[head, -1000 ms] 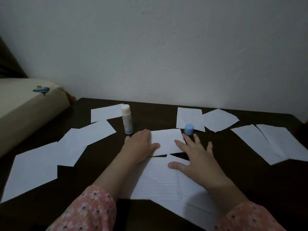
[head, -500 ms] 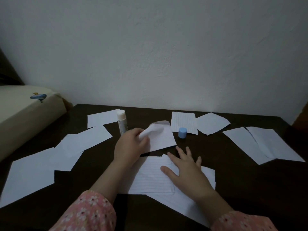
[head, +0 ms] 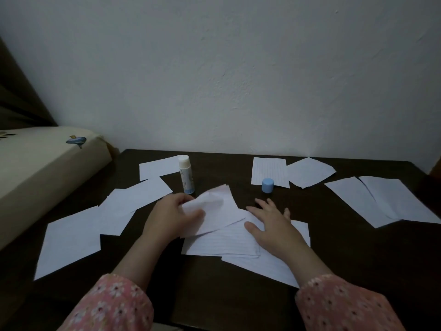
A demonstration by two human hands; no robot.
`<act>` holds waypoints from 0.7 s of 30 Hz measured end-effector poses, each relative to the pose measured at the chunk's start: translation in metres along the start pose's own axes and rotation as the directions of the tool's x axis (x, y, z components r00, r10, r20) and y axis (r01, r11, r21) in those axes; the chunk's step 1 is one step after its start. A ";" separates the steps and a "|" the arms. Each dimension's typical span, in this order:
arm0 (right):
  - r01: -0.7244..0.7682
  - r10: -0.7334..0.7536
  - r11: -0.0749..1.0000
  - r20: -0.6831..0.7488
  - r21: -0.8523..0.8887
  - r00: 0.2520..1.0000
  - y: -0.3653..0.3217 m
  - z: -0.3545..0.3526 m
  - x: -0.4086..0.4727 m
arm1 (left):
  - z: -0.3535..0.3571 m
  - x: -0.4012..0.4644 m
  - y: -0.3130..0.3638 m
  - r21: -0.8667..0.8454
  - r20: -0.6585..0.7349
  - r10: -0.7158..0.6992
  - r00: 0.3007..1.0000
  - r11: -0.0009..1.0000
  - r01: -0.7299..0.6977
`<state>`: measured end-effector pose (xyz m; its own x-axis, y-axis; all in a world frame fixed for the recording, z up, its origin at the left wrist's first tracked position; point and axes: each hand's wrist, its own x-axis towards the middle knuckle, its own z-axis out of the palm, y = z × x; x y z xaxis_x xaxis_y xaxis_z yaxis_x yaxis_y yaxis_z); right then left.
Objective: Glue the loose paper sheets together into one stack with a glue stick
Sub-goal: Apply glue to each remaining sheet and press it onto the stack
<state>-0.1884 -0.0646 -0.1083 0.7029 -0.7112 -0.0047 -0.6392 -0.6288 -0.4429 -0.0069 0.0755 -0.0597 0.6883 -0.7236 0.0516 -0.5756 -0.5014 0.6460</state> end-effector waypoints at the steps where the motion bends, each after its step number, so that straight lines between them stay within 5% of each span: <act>1: 0.003 -0.003 1.000 -0.002 0.004 1.000 -0.001 -0.001 -0.001 | 0.000 -0.001 -0.004 0.031 0.032 -0.005 0.999 0.999 0.004; 6: 0.069 -0.066 0.996 0.059 -0.061 0.996 -0.002 -0.003 -0.005 | 0.009 -0.001 -0.018 0.185 0.177 0.029 0.984 0.981 -0.062; 14: 0.032 -0.031 0.999 0.028 -0.036 0.999 -0.004 -0.003 -0.004 | 0.018 0.008 -0.023 0.247 0.209 0.100 0.973 0.957 -0.151; 21: -0.072 0.074 0.997 0.050 -0.034 0.996 -0.030 -0.007 0.002 | 0.011 0.014 -0.035 0.052 0.149 0.175 0.973 0.982 -0.184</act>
<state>-0.1700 -0.0493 -0.0888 0.6684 -0.7393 -0.0821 -0.6985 -0.5859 -0.4108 0.0178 0.0780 -0.0901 0.5035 -0.8626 0.0498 -0.7145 -0.3833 0.5853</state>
